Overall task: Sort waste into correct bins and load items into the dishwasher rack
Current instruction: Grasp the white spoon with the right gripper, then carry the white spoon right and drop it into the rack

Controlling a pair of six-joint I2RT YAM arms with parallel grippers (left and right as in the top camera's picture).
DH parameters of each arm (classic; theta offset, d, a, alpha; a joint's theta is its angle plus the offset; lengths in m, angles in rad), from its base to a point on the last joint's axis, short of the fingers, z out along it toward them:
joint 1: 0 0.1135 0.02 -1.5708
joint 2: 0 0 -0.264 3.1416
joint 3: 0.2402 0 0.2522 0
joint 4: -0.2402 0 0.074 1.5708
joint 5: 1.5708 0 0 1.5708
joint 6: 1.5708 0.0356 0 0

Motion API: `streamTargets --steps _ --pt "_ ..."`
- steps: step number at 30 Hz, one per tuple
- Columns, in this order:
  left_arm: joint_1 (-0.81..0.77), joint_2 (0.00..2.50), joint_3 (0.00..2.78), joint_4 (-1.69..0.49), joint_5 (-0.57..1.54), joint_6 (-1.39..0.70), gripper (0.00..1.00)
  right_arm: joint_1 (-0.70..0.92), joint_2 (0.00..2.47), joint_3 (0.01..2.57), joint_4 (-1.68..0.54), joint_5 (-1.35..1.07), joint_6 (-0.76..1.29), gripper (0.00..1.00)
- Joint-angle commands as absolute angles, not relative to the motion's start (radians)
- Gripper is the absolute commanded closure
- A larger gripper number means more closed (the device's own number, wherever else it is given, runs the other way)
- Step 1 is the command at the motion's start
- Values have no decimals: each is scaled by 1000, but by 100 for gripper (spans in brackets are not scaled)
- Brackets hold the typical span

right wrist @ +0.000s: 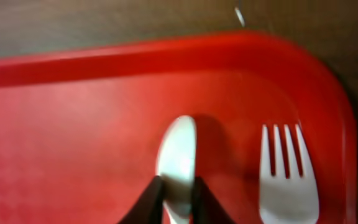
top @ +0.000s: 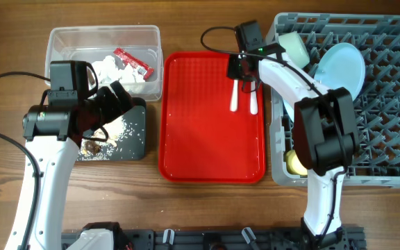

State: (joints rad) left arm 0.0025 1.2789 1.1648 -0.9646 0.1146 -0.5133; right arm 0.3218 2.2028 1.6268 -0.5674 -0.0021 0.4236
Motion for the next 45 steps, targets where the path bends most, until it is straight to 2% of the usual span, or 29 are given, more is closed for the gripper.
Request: streamTargets --steps 1,2,18,26,31,37,40,45 --pt "9 1279 1182 -962 122 -502 0 323 2237 1610 -598 9 418 93" --pt "9 1279 1182 -962 122 -502 0 323 2237 1610 -606 9 418 96" --pt "9 1279 1182 -962 122 -502 0 323 2211 1649 -708 -65 392 96" --pt "9 1279 1182 -962 122 -502 0 316 1933 1692 -877 -114 380 96" --pt "9 1279 1182 -962 122 -502 0 255 1672 1692 -1039 -88 541 96" --pt "9 1279 1182 -962 122 -502 0 95 1444 1692 -1213 113 669 96" --pt "9 1279 1182 -962 122 -502 0 -7 1385 1691 -1297 213 739 96" --pt "9 1279 1182 -962 122 -502 0 -162 1365 1634 -1385 387 990 96"
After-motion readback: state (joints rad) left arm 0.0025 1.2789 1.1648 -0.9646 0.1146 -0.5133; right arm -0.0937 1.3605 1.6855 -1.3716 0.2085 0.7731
